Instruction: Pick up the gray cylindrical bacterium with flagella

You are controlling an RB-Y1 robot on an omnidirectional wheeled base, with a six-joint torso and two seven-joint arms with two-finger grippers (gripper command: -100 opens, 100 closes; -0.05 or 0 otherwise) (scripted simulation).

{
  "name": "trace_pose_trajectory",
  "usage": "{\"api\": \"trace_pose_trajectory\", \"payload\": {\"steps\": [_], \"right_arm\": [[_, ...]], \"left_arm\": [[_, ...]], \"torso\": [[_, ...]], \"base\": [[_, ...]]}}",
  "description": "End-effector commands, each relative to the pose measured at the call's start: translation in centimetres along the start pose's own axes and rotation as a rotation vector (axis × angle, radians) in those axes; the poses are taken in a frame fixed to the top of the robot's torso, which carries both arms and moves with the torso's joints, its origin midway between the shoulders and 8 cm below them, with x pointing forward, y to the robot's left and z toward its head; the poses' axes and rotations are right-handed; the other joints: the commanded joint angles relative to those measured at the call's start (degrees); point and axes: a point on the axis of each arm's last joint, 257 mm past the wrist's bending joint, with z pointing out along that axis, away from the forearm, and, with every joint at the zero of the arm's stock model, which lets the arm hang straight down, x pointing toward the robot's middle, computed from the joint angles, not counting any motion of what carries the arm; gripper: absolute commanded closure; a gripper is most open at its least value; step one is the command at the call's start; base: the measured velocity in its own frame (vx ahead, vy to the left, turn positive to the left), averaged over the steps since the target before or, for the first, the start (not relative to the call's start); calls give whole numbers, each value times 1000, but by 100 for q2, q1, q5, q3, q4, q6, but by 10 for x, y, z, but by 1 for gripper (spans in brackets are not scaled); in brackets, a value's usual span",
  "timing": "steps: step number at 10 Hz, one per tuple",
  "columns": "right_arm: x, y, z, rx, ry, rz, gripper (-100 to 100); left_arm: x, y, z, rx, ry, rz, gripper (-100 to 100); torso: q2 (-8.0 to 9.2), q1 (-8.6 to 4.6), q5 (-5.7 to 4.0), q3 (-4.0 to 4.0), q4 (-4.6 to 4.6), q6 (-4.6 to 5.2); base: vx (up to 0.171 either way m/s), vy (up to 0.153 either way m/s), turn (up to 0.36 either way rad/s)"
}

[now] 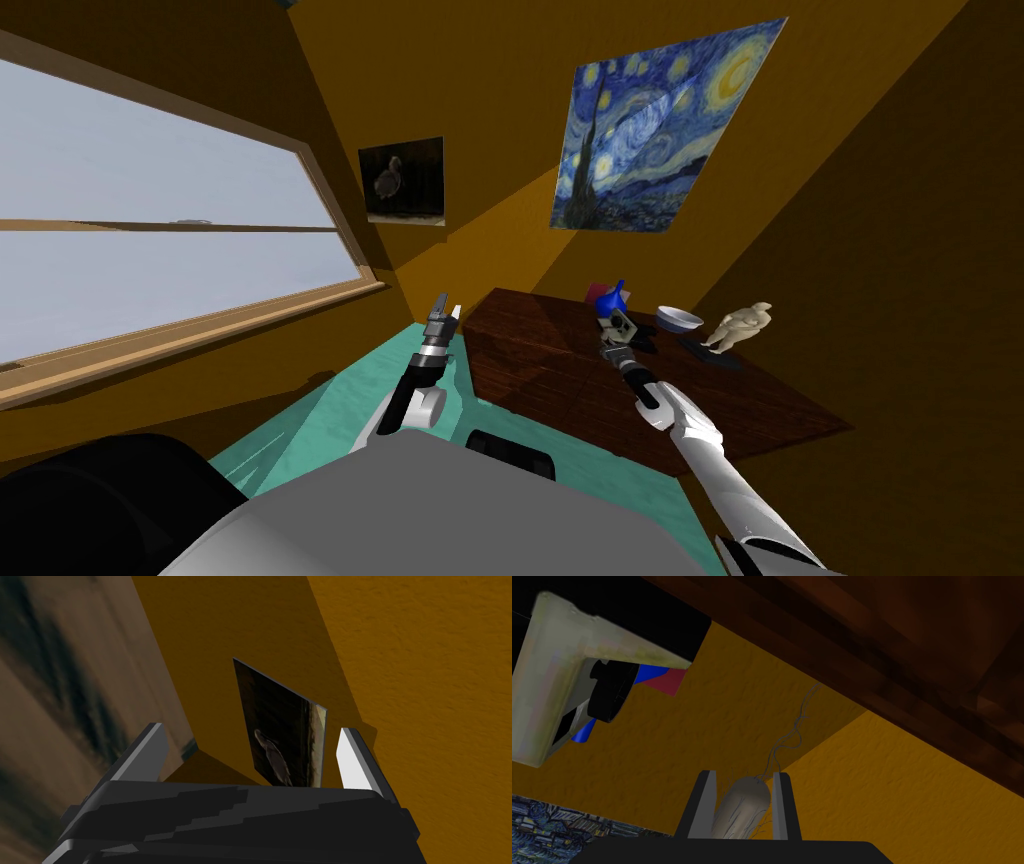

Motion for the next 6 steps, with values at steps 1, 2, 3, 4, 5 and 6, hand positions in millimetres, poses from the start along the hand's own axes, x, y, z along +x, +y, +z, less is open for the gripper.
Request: {"api": "trace_pose_trajectory", "payload": {"steps": [1, 2, 3, 4, 5, 6], "right_arm": [[4, 4, -9, -9, -2, -2, 100], [5, -11, -21, 1, -10, -2, 100], [7, -5, -28, -8, -13, -5, 100], [12, -2, -33, -12, -6, -5, 100], [10, -17, -44, -4, -16, -8, 100], [18, -14, -50, -8, -3, -7, 100]], "left_arm": [[0, 0, 0, 0, 0, 0, 0], [0, 0, 0, 0, 0, 0, 0], [0, 0, 0, 0, 0, 0, 0], [0, 0, 0, 0, 0, 0, 0], [0, 0, 0, 0, 0, 0, 0], [0, 0, 0, 0, 0, 0, 0]], "torso": [[0, 0, 0, 0, 0, 0], [11, -7, -3, 6, 1, -5], [-1, -2, 1, 2, 3, 1], [-3, 1, 0, -2, 0, -3], [10, -7, -3, 4, 0, -6], [4, -2, 2, 4, 3, -2]], "base": [[45, 21, -10], [98, 48, -23], [107, 54, -43], [43, 23, -8], [75, 52, -30], [100, 45, -48]]}}
